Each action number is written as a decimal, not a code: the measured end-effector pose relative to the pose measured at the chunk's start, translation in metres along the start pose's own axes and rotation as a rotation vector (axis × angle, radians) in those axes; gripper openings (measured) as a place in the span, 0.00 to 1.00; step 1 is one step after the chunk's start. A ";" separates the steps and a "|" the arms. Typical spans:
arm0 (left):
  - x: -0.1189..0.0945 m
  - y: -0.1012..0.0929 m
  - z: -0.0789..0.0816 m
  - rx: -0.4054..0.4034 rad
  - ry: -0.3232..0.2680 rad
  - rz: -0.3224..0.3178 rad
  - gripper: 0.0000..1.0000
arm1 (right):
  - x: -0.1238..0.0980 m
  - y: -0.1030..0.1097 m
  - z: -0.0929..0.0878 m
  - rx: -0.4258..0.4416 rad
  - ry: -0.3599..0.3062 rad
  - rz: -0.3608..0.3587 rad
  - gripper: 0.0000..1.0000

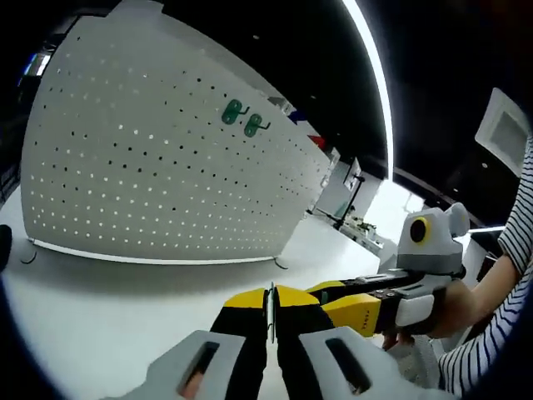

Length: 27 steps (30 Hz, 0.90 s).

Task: Insert the hook assembly into the mounting plate slot until the hook locks in place.

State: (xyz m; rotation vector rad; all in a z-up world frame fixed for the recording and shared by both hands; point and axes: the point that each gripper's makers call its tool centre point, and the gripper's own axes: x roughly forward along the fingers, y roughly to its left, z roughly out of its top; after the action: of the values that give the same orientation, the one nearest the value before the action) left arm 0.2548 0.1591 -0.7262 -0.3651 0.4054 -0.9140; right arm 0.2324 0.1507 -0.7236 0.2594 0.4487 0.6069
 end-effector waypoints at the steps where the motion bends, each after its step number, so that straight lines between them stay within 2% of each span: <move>1: -0.001 0.001 0.000 -0.004 -0.005 0.000 0.01 | 0.001 0.000 0.001 0.003 -0.001 0.000 0.16; 11: -0.013 0.003 0.005 -0.057 -0.076 0.005 0.01 | 0.006 0.008 0.001 0.026 0.015 0.037 0.12; 21: -0.018 0.001 0.004 -0.054 -0.107 0.021 0.01 | 0.006 0.020 -0.001 0.045 0.027 0.068 0.02; 27: -0.019 -0.001 0.005 -0.051 -0.128 0.028 0.01 | 0.005 0.020 -0.001 0.081 0.028 0.065 0.02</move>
State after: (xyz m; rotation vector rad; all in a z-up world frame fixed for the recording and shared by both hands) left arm 0.2465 0.1750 -0.7178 -0.4614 0.3160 -0.8495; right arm 0.2253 0.1697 -0.7183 0.3440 0.4939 0.6570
